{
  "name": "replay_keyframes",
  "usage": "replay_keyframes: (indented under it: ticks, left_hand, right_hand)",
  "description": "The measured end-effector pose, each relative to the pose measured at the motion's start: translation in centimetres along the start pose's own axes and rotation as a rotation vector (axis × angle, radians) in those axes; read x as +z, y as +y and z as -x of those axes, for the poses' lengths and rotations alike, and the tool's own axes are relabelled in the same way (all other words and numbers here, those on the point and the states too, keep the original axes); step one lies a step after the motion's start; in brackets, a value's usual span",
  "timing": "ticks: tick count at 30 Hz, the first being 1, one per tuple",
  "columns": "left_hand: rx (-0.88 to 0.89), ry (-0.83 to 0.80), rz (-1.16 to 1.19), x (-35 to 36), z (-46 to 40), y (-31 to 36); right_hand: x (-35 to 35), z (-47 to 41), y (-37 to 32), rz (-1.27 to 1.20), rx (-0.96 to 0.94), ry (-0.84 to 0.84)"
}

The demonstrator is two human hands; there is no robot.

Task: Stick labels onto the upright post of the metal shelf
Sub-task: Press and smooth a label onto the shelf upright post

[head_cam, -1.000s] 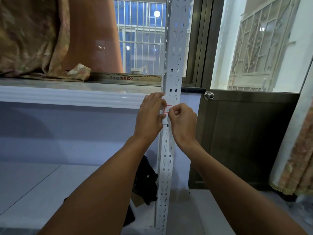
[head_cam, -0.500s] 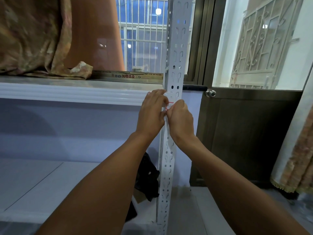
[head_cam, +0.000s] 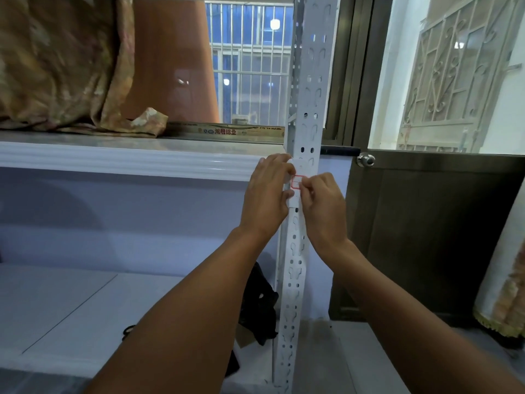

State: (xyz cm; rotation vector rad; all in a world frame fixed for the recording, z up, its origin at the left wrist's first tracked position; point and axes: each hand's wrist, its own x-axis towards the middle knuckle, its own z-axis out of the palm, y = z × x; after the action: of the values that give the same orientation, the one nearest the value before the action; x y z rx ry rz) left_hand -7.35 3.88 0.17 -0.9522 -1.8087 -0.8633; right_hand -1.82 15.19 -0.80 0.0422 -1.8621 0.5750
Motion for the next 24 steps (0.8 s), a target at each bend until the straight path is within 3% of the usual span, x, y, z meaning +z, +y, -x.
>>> replay_keyframes:
  ticks: [10,24]
  left_hand:
    - [-0.008,-0.016,-0.015,0.08,-0.05,0.09]
    - [0.001,-0.023,0.005,0.01,0.0,0.04]
  right_hand:
    - [-0.04,-0.15,-0.59,-0.088,0.233,-0.015]
    - [0.48,-0.11,-0.69,0.137,0.115,-0.15]
